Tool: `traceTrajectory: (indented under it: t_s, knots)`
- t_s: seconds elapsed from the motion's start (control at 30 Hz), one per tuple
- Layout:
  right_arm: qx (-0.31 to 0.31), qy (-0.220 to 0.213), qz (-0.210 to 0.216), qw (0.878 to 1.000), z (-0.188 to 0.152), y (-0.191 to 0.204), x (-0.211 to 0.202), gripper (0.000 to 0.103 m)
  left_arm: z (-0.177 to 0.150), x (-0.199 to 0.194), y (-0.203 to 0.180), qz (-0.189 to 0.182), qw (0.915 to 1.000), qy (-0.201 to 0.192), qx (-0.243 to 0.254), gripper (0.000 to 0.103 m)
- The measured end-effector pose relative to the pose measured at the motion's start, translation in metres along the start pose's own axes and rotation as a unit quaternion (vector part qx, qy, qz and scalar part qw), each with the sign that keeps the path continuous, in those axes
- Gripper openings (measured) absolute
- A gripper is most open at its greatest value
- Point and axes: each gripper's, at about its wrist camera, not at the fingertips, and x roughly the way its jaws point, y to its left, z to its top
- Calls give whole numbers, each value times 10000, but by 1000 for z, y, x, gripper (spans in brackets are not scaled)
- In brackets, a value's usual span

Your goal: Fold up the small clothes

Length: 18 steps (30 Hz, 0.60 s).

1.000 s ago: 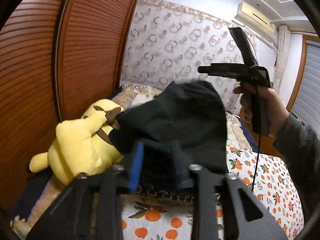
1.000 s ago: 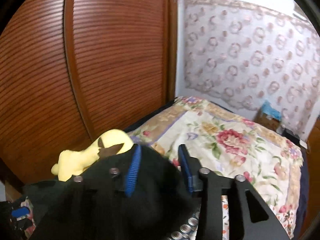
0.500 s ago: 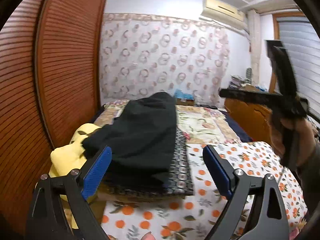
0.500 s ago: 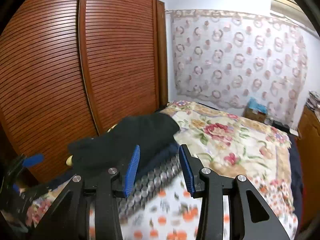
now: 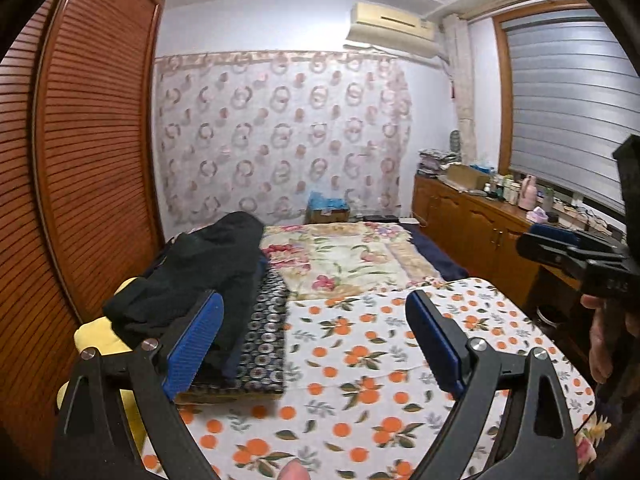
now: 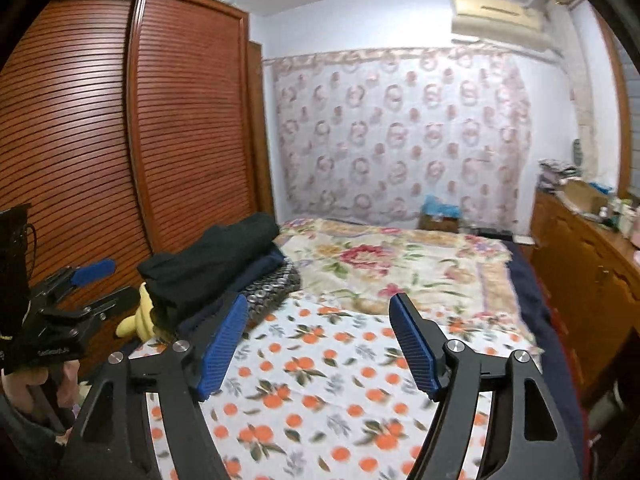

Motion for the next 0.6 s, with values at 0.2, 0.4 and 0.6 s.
traceTrajectory:
  t_s: [0.2, 0.4, 0.6]
  knots:
    - [92, -190, -430, 9989, -25, 34, -70, 75, 4, -11, -27, 49, 10000, 12, 72, 93]
    - [194, -182, -595, 9979, -37, 54, -72, 75, 2, -15, -38, -3, 9999, 55, 154, 93]
    - [260, -234, -693, 9970, -44, 63, -70, 75, 0, -16, -38, 15, 9999, 54, 134, 93]
